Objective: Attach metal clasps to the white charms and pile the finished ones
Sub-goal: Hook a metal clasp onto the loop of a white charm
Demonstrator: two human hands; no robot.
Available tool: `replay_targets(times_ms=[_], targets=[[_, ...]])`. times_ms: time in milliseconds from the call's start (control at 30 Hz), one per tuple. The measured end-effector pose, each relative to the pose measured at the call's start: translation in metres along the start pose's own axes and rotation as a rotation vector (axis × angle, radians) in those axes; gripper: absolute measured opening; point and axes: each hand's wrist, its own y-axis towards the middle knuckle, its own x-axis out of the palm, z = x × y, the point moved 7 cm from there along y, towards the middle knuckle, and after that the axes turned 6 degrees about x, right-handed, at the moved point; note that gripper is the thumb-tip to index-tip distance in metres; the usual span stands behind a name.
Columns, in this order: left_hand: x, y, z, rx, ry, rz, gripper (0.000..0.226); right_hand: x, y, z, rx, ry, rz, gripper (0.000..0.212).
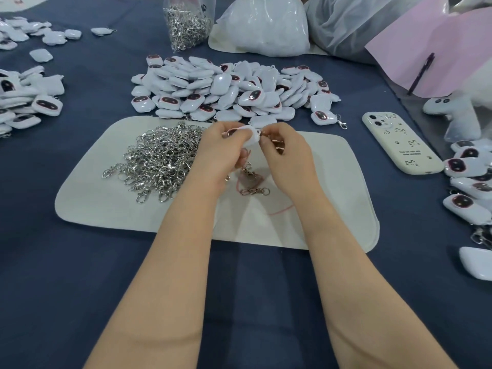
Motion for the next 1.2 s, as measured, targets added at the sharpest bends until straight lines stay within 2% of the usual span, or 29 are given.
replay_targets(times_ms=[100, 267, 367, 667, 800, 933, 1067, 1200], targets=[[0.005, -0.003, -0.013, -0.215, -0.32, -0.036, 0.012, 0.0, 0.001, 0.0, 0.031, 0.102, 0.017, 0.009], [0.016, -0.009, -0.019, -0.443, -0.663, -0.124, 0.009, -0.006, -0.001, -0.002, 0.032, 0.256, 0.111, 0.014], [0.019, -0.012, -0.021, -0.498, -0.691, -0.148, 0.017, -0.008, -0.001, -0.002, 0.025, 0.285, 0.141, 0.016], [0.018, -0.014, -0.023, -0.52, -0.648, -0.155, 0.013, -0.013, -0.003, -0.007, -0.036, 0.266, 0.158, 0.014], [0.017, -0.012, -0.022, -0.47, -0.582, -0.134, 0.006, -0.016, -0.004, -0.01, -0.12, 0.134, 0.17, 0.01], [0.006, -0.004, -0.009, -0.218, -0.258, -0.056, 0.013, -0.015, -0.004, -0.014, -0.192, -0.044, 0.16, 0.009], [0.0, -0.002, 0.006, -0.018, -0.006, -0.012, 0.009, -0.012, -0.003, -0.014, -0.204, -0.104, 0.134, 0.009], [-0.002, -0.001, 0.007, 0.013, -0.018, 0.01, 0.009, -0.008, -0.003, -0.012, -0.177, -0.079, 0.103, 0.01]])
